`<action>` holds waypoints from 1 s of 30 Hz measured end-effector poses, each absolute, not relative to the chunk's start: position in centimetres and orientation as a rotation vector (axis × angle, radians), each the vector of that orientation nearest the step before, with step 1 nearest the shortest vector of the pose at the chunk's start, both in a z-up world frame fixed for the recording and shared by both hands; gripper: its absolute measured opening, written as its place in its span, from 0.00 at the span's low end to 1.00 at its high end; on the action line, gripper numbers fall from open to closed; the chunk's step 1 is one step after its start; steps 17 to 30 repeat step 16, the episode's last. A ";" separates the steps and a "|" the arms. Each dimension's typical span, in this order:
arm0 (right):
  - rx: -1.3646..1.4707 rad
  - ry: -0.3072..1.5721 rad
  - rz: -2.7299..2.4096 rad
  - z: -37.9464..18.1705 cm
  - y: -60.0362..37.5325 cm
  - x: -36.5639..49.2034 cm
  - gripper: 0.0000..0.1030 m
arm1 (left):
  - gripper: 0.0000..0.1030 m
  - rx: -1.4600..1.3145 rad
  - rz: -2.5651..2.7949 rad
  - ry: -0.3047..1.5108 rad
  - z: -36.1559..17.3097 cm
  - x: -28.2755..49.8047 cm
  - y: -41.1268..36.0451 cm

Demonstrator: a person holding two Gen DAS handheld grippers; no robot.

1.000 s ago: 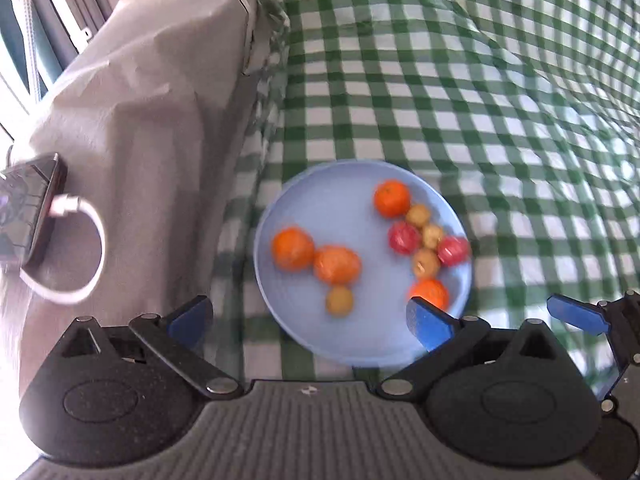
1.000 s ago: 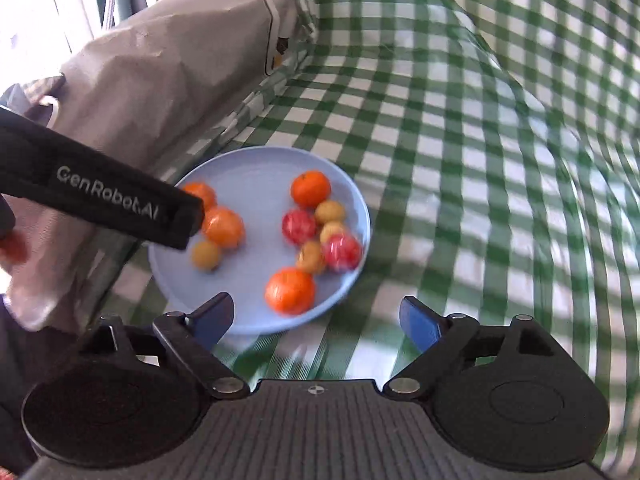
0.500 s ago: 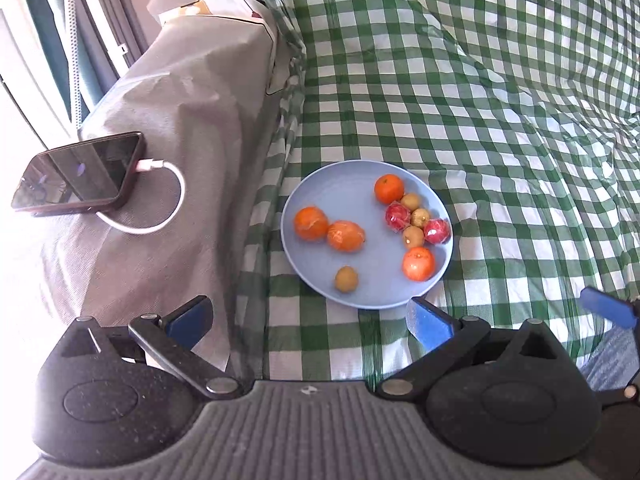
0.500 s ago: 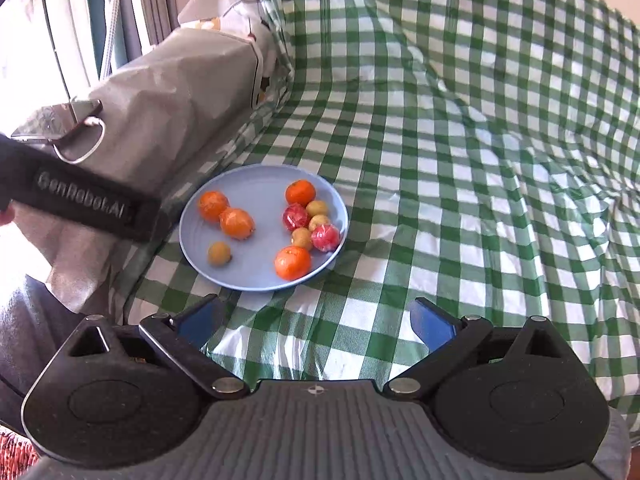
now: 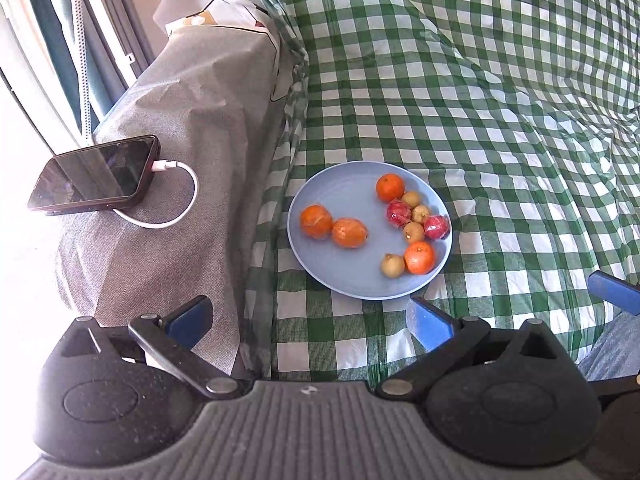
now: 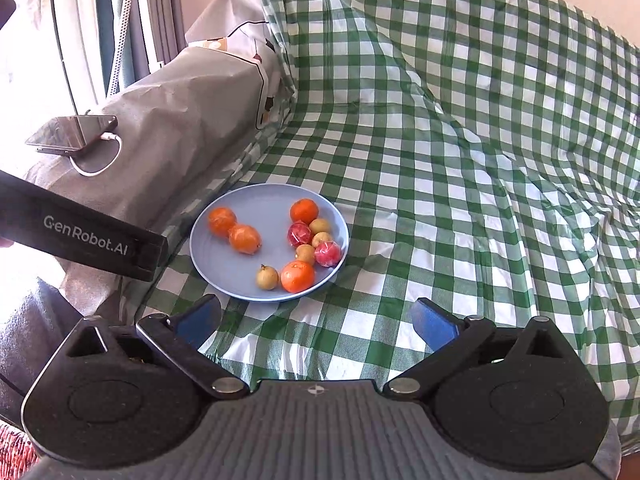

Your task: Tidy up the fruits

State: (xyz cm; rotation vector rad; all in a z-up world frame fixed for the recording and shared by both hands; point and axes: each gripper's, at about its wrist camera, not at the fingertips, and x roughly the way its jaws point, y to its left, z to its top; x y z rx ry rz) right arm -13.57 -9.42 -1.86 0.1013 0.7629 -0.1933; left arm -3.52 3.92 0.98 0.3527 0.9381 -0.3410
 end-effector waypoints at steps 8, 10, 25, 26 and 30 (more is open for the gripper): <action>0.108 0.759 -0.200 -1.8 -9.4 -13.5 0.99 | 1.00 0.356 -0.336 0.932 1.1 -3.5 3.9; 0.108 0.758 -0.200 -1.8 -9.4 -13.5 0.99 | 1.00 0.361 -0.334 0.933 1.0 -3.5 3.8; 0.115 0.752 -0.194 -1.8 -9.4 -13.3 0.99 | 1.00 0.365 -0.330 0.932 1.0 -3.4 3.6; 0.115 0.752 -0.194 -1.8 -9.4 -13.3 0.99 | 1.00 0.365 -0.330 0.932 1.0 -3.4 3.6; 0.115 0.752 -0.194 -1.8 -9.4 -13.3 0.99 | 1.00 0.365 -0.330 0.932 1.0 -3.4 3.6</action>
